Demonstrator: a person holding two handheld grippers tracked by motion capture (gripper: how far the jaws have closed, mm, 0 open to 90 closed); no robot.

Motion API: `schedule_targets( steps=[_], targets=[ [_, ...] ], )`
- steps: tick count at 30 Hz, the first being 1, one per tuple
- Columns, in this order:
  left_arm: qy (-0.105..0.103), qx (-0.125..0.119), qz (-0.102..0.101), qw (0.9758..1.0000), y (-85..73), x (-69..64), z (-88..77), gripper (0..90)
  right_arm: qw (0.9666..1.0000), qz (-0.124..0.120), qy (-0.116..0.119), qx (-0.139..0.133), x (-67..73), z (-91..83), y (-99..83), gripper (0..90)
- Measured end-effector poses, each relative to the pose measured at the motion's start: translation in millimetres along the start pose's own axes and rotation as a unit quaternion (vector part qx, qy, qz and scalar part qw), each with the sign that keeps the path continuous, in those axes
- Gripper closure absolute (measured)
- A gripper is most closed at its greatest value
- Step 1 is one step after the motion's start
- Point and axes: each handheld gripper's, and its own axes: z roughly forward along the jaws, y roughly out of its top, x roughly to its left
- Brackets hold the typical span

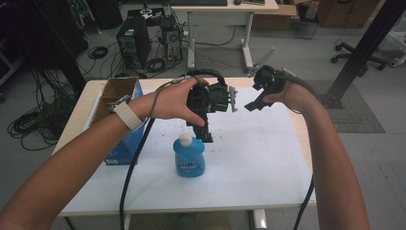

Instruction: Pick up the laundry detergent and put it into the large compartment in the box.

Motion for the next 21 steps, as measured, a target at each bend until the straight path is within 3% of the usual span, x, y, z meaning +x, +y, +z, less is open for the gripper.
schedule_targets(
  steps=[21],
  targets=[
    [-0.001,-0.007,0.004,1.0000,-5.3,0.5,-5.8,9.8,1.0000,0.001,-0.002,0.000,-0.4,-0.4,-1.7,9.4]
  ],
)
